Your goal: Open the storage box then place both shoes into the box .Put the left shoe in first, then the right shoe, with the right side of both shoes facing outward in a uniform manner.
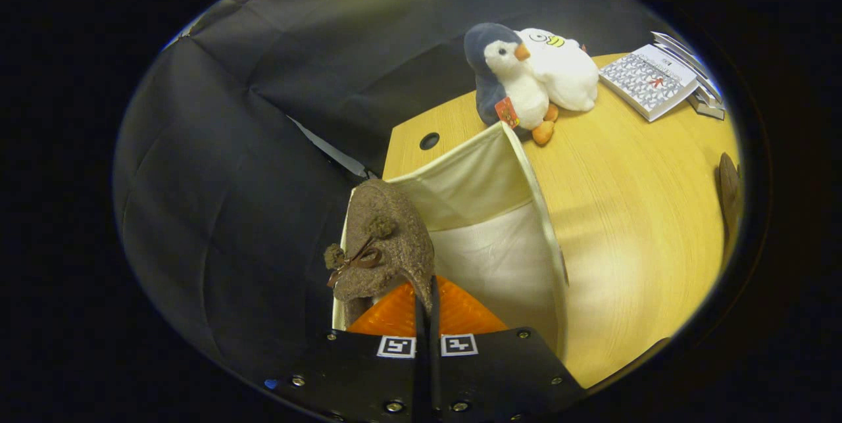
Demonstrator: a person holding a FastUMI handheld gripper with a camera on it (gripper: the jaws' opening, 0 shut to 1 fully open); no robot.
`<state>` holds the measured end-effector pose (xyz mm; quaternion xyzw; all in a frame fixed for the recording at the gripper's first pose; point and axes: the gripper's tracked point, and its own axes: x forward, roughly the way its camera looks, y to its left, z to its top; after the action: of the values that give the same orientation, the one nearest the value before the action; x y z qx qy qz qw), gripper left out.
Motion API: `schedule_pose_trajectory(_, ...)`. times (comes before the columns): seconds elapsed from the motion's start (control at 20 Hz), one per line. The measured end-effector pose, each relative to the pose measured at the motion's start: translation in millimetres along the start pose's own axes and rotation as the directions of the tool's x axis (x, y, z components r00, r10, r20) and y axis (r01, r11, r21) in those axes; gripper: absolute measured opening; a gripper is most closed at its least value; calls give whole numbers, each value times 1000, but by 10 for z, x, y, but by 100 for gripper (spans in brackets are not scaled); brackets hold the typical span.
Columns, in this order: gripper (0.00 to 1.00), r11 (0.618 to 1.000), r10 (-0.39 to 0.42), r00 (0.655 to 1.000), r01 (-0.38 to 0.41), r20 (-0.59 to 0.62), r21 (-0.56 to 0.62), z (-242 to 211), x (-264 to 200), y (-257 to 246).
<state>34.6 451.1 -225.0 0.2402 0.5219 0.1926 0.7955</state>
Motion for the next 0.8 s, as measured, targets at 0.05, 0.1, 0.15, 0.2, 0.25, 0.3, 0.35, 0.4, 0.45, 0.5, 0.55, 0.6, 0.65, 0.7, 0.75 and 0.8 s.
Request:
schedule_pose_trajectory(0.05, 0, 1000, 0, 1000, 0, -11, -5, -42, 44, -6)
schedule_pose_trajectory(0.1, 0, 1000, 6, 1000, -6, -28, -13, -111, 85, 7)
schedule_pose_trajectory(0.15, 0, 1000, 15, 999, -16, -40, -25, -147, 127, 10)
schedule_pose_trajectory(0.2, 2, 999, 32, 998, -34, -52, -37, -177, 134, 30)
schedule_pose_trajectory(0.25, 7, 997, 68, 996, -71, -61, -44, -197, 123, 91)
schedule_pose_trajectory(0.3, 28, 994, 96, 993, -100, -63, -54, -229, 95, 147)
schedule_pose_trajectory(0.35, 49, 990, 118, 991, -122, -56, -68, -195, 51, 197)
schedule_pose_trajectory(0.4, 71, 988, 117, 992, -121, -44, -93, -181, 19, 204)
schedule_pose_trajectory(0.45, 92, 985, 109, 994, -112, -33, -130, -154, -18, 180)
schedule_pose_trajectory(0.5, 96, 980, 107, 994, -109, -22, -168, -136, -89, 178)
schedule_pose_trajectory(0.55, 96, 974, 113, 994, -113, -11, -197, -104, -163, 171)
schedule_pose_trajectory(0.6, 96, 968, 126, 992, -121, 7, -219, -64, -252, 182)
schedule_pose_trajectory(0.65, 96, 963, 137, 990, -125, 31, -239, 14, -352, 173)
schedule_pose_trajectory(0.7, 96, 957, 145, 988, -125, 58, -261, 101, -462, 152)
schedule_pose_trajectory(0.75, 96, 953, 147, 985, -118, 87, -280, 194, -570, 103)
schedule_pose_trajectory(0.8, 96, 948, 148, 982, -108, 114, -298, 283, -672, 39)
